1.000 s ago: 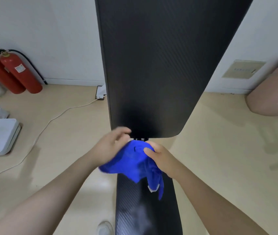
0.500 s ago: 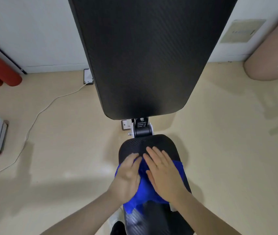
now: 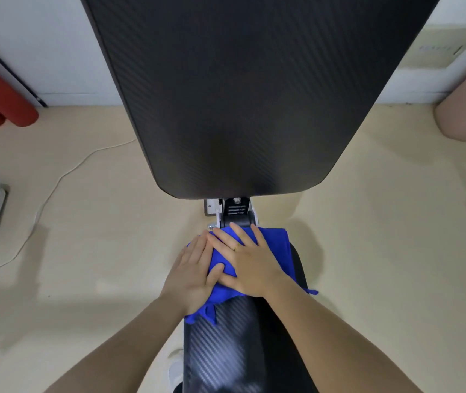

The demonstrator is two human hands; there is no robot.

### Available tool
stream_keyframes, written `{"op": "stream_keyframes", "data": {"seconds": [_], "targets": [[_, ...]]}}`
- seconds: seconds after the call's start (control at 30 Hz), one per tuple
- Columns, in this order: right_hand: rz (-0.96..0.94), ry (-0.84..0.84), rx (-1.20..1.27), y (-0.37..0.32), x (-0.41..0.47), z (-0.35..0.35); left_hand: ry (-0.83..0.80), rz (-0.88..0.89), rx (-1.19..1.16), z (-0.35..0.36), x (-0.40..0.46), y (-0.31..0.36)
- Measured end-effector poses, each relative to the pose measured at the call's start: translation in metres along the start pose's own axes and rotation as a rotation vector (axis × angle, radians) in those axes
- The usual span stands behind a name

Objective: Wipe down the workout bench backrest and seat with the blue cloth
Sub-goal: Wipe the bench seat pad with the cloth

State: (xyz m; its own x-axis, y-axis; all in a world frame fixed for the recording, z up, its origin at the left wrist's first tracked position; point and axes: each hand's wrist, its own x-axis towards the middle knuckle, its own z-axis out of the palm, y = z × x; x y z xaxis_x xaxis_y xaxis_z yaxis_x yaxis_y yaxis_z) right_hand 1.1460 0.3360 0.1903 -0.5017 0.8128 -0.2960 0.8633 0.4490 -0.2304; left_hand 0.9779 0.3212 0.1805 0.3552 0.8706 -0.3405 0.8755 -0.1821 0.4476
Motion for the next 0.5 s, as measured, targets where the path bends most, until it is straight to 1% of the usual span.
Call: {"op": "stream_keyframes", "data": {"seconds": [0.07, 0.13, 0.2, 0.3, 0.37, 0.5], "targets": [[0.097, 0.051, 0.008, 0.007, -0.003, -0.001, 0.045, 0.074, 0.102, -0.002, 0.008, 0.005], [0.179, 0.055, 0.007, 0.011, -0.009, 0.002, 0.078, 0.129, 0.155, -0.001, 0.010, 0.012], [0.241, 0.031, -0.008, 0.013, -0.020, 0.005, 0.069, 0.151, 0.186, 0.004, 0.007, 0.020], [0.300, 0.012, -0.018, 0.009, -0.046, 0.013, 0.002, 0.186, 0.201, 0.011, -0.007, 0.031], [0.312, 0.014, -0.012, -0.001, -0.066, 0.019, -0.039, 0.193, 0.185, 0.017, -0.025, 0.035], [0.250, -0.031, 0.073, -0.016, -0.094, 0.022, -0.029, 0.173, 0.283, 0.029, -0.065, 0.039]]}}
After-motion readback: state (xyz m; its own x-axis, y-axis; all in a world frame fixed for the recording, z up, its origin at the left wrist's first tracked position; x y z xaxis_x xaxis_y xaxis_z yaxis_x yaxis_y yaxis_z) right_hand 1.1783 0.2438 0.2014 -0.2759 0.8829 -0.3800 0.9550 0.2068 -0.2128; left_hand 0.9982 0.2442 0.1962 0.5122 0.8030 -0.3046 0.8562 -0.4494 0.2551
